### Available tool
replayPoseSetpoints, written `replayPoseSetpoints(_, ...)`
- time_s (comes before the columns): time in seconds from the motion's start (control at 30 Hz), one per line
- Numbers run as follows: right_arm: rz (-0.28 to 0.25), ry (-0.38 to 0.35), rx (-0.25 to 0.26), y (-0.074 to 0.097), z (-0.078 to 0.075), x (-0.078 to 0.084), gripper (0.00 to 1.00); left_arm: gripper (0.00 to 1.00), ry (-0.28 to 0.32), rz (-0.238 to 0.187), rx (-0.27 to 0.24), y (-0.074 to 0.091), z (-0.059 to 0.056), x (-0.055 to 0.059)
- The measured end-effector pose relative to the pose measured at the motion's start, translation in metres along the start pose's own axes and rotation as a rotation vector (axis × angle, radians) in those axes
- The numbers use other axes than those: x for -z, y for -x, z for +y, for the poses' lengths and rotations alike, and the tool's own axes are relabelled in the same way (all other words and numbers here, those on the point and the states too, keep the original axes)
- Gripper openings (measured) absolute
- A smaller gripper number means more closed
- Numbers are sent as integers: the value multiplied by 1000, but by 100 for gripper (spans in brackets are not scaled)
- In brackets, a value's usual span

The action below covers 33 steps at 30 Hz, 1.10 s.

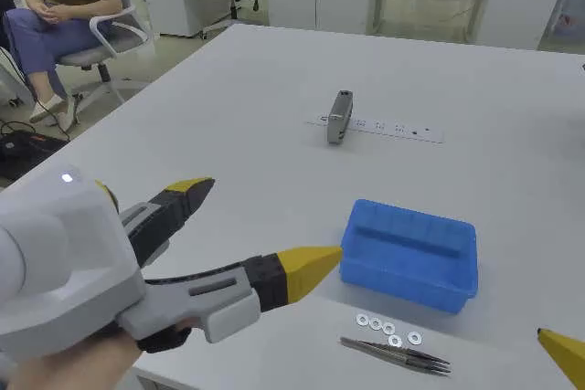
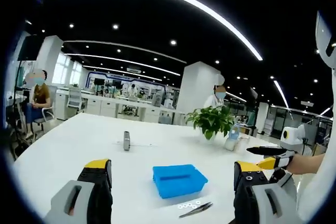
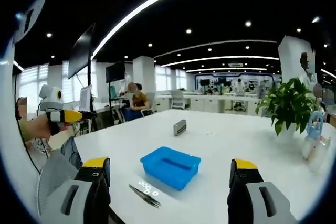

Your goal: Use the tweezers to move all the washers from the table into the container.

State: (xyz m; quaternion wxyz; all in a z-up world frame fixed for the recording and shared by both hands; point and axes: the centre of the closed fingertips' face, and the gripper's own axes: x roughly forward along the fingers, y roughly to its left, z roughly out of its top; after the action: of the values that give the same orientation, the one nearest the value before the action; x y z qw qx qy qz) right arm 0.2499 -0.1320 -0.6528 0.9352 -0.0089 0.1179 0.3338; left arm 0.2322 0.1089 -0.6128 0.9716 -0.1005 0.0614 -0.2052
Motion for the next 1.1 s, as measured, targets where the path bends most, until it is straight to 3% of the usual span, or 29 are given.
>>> replayPoseSetpoints(0.2, 9, 4, 1, 0, 0, 3, 94, 99, -6, 23, 10, -3, -3, 5)
replayPoseSetpoints(0.83, 31, 26, -11, -5, 2, 6, 88, 99, -12, 28, 17, -8, 0, 8)
replayPoseSetpoints(1.1, 36, 21, -1, -4, -1, 10, 87, 99, -15, 56, 25, -7, -2, 15)
